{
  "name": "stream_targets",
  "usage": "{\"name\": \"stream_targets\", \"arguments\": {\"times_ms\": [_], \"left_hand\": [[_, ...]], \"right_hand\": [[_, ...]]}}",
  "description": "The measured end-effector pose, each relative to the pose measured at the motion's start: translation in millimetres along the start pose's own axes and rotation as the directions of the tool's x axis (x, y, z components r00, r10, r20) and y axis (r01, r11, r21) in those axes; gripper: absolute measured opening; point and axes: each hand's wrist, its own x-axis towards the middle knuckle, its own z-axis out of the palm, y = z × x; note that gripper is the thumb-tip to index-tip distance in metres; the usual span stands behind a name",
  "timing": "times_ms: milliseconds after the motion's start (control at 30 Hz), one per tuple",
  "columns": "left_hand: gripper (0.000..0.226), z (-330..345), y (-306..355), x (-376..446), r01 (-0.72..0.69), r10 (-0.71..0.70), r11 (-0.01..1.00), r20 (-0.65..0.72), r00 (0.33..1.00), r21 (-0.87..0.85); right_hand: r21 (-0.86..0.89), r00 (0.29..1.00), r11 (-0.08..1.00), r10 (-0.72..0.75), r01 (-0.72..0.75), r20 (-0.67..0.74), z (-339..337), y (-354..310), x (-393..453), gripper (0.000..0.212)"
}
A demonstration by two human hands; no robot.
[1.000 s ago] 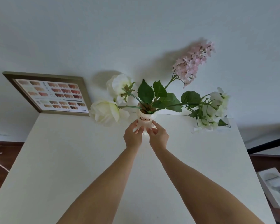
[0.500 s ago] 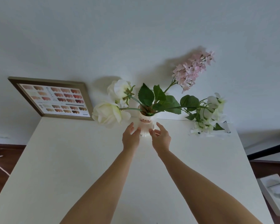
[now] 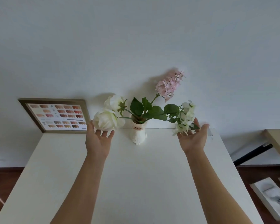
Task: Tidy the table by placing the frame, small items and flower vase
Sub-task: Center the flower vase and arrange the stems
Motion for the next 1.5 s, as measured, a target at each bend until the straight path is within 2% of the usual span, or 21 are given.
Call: {"name": "stream_targets", "arguments": {"times_ms": [133, 300, 433, 533, 600, 700, 833, 900, 1000, 1067, 1133, 1300, 1500], "left_hand": [[0.037, 22.7, 2.9, -8.7, -0.007, 0.005, 0.997, 0.027, 1.0, 0.074], [0.04, 45.3, -2.8, -15.0, -0.069, 0.023, 0.958, 0.166, 0.986, 0.279], [0.04, 57.9, -10.3, -18.9, -0.092, 0.008, 0.883, 0.181, 0.984, 0.461], [0.021, 57.6, -17.9, -22.6, -0.148, 0.02, 0.801, 0.22, 0.975, 0.58], [0.021, 53.4, -22.1, -23.2, -0.165, 0.023, 0.759, 0.228, 0.973, 0.63], [0.029, 45.6, -22.5, -17.3, -0.176, 0.081, 0.76, 0.177, 0.981, 0.625], [0.038, 40.9, -8.7, 7.5, -0.136, 0.181, 0.795, -0.017, 0.983, 0.591], [0.046, 43.1, -0.2, 23.1, -0.073, 0.15, 0.787, -0.076, 0.986, 0.612], [0.059, 48.5, 9.8, 42.2, 0.092, -0.014, 0.808, -0.138, 0.99, 0.582], [0.066, 52.1, 14.1, 50.7, 0.167, -0.122, 0.836, -0.119, 0.985, 0.523], [0.066, 56.7, 15.6, 57.5, 0.193, -0.183, 0.859, -0.067, 0.981, 0.475], [0.065, 67.3, 14.3, 69.3, 0.16, -0.193, 0.863, 0.019, 0.981, 0.479], [0.058, 75.0, 10.7, 72.6, 0.091, -0.178, 0.861, 0.131, 0.975, 0.5]], "right_hand": [[-0.143, 0.986, 0.988, -0.035, 0.06, 0.166, 24.8, -13.9, -15.2, 0.051], [-0.362, 0.964, 0.924, -0.024, 0.122, 0.263, 47.0, -11.3, -33.4, 0.037], [-0.569, 0.931, 0.777, -0.059, 0.269, 0.359, 57.4, 4.6, -48.5, 0.023], [-0.643, 0.898, 0.689, -0.026, 0.334, 0.439, 57.1, 18.9, -53.9, 0.02], [-0.679, 0.892, 0.638, -0.028, 0.363, 0.451, 55.3, 24.4, -54.4, 0.021], [-0.701, 0.903, 0.599, -0.091, 0.386, 0.42, 53.7, 22.9, -44.4, 0.025], [-0.755, 0.952, 0.581, -0.165, 0.304, 0.257, 63.2, 5.1, -9.5, 0.027], [-0.811, 0.975, 0.541, -0.114, 0.222, 0.191, 72.1, -3.9, 9.5, 0.022], [-0.905, 0.985, 0.399, 0.028, 0.148, 0.173, 83.1, -5.8, 34.3, 0.016], [-0.922, 0.971, 0.353, 0.116, 0.157, 0.209, 88.6, 0.0, 44.2, 0.024], [-0.913, 0.947, 0.368, 0.191, 0.175, 0.258, 93.8, 7.1, 49.4, 0.032], [-0.852, 0.904, 0.46, 0.203, 0.252, 0.377, 104.2, 21.9, 60.5, 0.018], [-0.803, 0.782, 0.318, 0.224, 0.505, 0.581, 121.3, 32.2, 57.0, 0.018]]}}
